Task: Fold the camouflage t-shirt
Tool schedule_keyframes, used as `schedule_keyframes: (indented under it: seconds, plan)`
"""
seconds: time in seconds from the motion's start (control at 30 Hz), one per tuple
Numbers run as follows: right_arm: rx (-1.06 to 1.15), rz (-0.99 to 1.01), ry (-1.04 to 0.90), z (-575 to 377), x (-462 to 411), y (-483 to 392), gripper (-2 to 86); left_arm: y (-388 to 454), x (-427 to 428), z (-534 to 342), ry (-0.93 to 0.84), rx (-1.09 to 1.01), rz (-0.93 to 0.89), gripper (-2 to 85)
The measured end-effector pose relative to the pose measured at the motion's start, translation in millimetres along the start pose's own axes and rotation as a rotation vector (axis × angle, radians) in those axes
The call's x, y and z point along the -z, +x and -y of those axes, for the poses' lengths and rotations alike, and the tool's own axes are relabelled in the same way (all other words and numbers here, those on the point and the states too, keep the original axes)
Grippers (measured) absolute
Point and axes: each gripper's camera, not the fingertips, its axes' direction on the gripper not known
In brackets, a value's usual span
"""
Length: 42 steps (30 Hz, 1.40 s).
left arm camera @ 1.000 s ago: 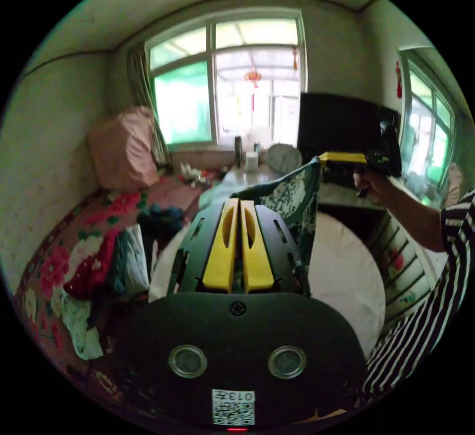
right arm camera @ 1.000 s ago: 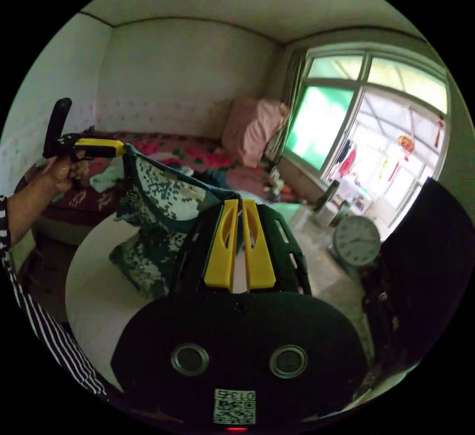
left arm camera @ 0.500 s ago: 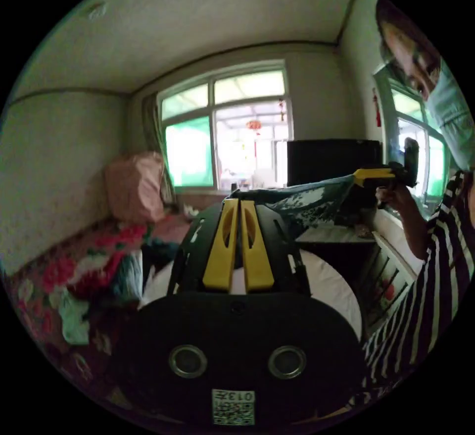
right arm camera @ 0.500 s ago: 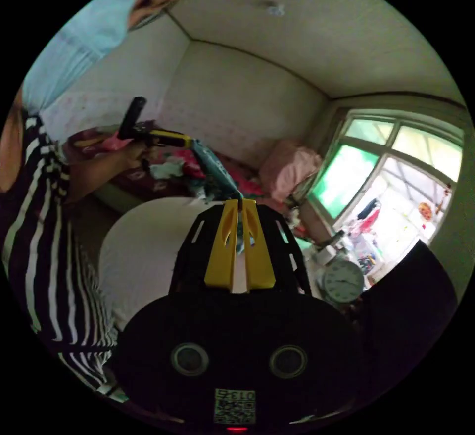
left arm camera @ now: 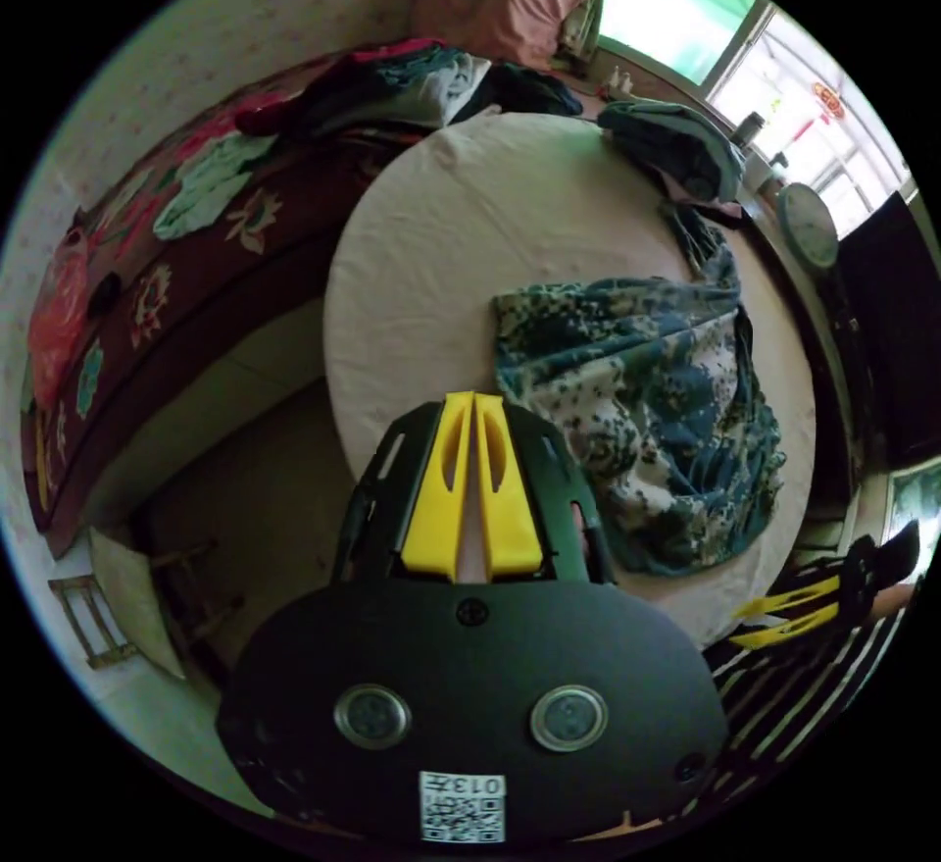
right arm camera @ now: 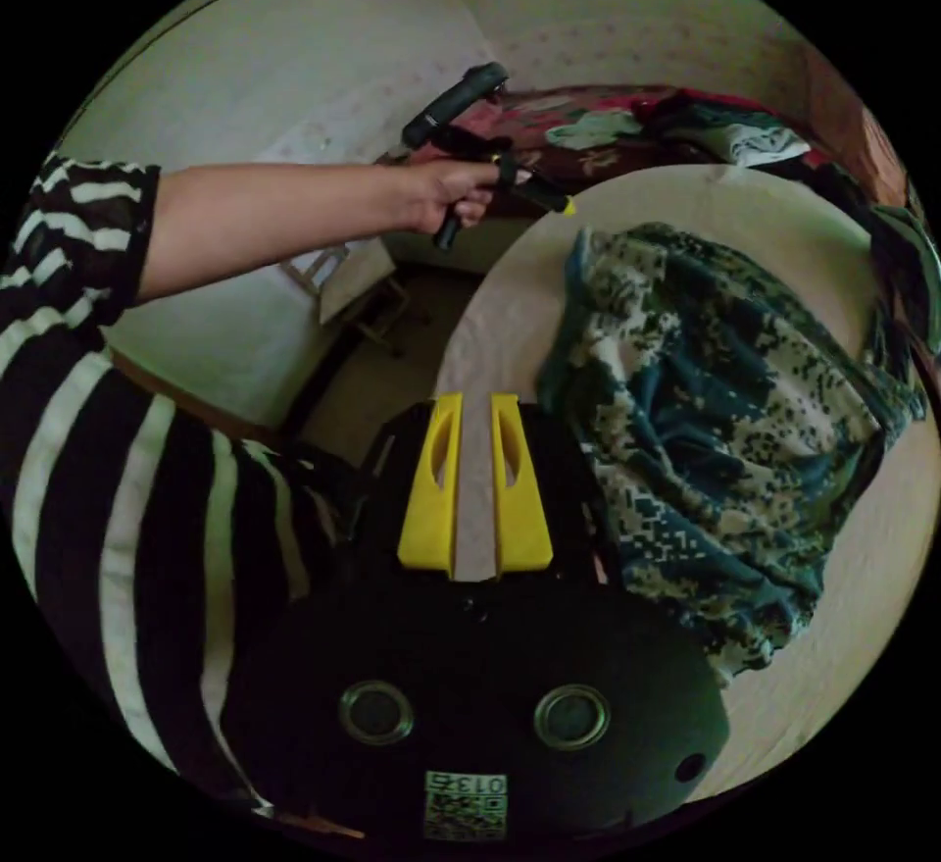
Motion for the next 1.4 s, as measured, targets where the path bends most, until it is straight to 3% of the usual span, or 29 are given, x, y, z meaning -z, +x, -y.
schedule_keyframes:
  seconds: [0.13, 0.23, 0.33, 0.4, 0.5, 0.63, 0.77, 0.87, 1.17, 1.4]
  plan:
    - [-0.125, -0.264, 0.075, -10, 47, 48, 5.2, 9, 19, -5, 0.057, -0.065, -0.102, 5.8]
    - [-0.338, -0.436, 0.097, -27, 77, 121, 6.4, 75, 21, -18, 0.030, -0.282, -0.208, 7.6]
    - [-0.474, -0.519, 0.060, -32, 90, 195, 7.2, 173, 6, -39, -0.022, -0.505, -0.295, 8.4]
    - [-0.490, -0.547, 0.005, -28, 87, 230, 7.5, 255, -7, -57, -0.015, -0.739, -0.214, 9.4]
    - [-0.502, -0.518, -0.049, -19, 79, 273, 7.7, 322, -21, -61, -0.004, -0.849, -0.214, 11.9]
    - [-0.476, -0.444, -0.106, -13, 66, 310, 5.0, 367, -40, -51, -0.045, -0.851, -0.189, 13.2]
    - [-0.399, -0.413, -0.093, -23, 80, 318, 1.1, 397, -53, -33, -0.133, -0.785, -0.125, 1.8]
    - [-0.348, -0.402, -0.018, -42, 112, 316, 0.6, 399, -49, -17, -0.178, -0.725, -0.174, 0.2]
    - [-0.365, -0.463, 0.160, -131, 215, 279, 0.2, 370, 32, -15, -0.084, -0.648, -0.270, -0.5]
    - [-0.504, -0.356, -0.085, -217, 180, 264, 0.2, 340, 62, -53, -0.123, -0.506, -0.357, -0.5]
